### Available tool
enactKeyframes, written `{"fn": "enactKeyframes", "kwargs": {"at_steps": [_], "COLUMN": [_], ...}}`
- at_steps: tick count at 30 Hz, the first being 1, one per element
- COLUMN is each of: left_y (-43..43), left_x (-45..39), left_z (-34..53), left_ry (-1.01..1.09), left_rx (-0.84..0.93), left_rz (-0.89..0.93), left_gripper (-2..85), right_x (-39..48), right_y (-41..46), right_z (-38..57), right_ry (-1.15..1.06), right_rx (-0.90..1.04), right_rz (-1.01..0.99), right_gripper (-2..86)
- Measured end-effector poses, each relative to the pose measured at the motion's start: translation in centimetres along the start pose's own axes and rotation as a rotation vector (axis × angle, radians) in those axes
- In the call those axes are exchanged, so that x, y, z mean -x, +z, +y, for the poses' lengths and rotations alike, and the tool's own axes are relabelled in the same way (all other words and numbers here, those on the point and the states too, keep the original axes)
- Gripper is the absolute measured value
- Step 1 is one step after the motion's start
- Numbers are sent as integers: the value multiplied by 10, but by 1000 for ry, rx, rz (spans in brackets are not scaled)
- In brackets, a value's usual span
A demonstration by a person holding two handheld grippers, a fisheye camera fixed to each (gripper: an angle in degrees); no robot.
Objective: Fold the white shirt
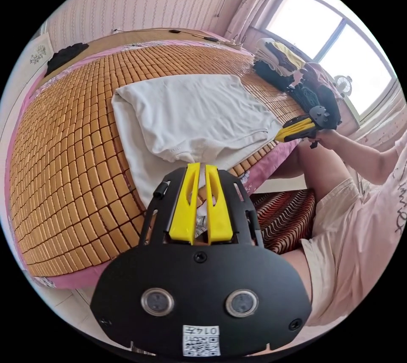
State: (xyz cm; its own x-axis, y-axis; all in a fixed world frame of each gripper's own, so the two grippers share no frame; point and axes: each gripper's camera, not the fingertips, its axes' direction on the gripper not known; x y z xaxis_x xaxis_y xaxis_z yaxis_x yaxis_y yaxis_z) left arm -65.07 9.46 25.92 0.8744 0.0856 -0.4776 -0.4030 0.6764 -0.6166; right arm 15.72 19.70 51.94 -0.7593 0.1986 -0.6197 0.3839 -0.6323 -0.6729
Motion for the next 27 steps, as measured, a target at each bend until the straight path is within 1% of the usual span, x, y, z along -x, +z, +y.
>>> {"fn": "enactKeyframes", "kwargs": {"at_steps": [3,6,9,12,13,14,17,20,24,25,26,27], "left_y": [-13,-14,13,43,53,52,53,52,50,41,27,20], "left_x": [-5,-16,-24,-33,-37,-41,-41,-45,-57,-67,-83,-92], "left_z": [6,0,-13,-20,-18,-16,-12,-7,3,5,8,9], "left_ry": [-20,-14,-32,-28,-15,-8,-39,-38,-30,3,66,102], "left_rx": [-72,-114,-31,95,162,144,206,246,304,263,147,78], "left_rz": [10,-31,-39,-89,-142,-145,-98,-74,-130,-171,-225,-249], "left_gripper": [20,46,72,55,49,46,41,25,-3,-6,-6,-7], "right_x": [6,19,31,41,45,47,54,52,53,57,62,64], "right_y": [1,-4,10,34,46,59,65,70,77,79,80,82], "right_z": [-5,-24,-52,-77,-83,-89,-96,-113,-128,-130,-131,-131], "right_ry": [19,0,-32,-50,-57,-66,-90,-87,-70,-76,-85,-91], "right_rx": [-4,-67,-81,-18,38,104,81,127,148,142,137,132], "right_rz": [-3,87,127,166,196,214,222,168,141,153,174,185], "right_gripper": [2,3,0,-5,-6,-7,-7,-4,-3,-3,-3,-3]}}
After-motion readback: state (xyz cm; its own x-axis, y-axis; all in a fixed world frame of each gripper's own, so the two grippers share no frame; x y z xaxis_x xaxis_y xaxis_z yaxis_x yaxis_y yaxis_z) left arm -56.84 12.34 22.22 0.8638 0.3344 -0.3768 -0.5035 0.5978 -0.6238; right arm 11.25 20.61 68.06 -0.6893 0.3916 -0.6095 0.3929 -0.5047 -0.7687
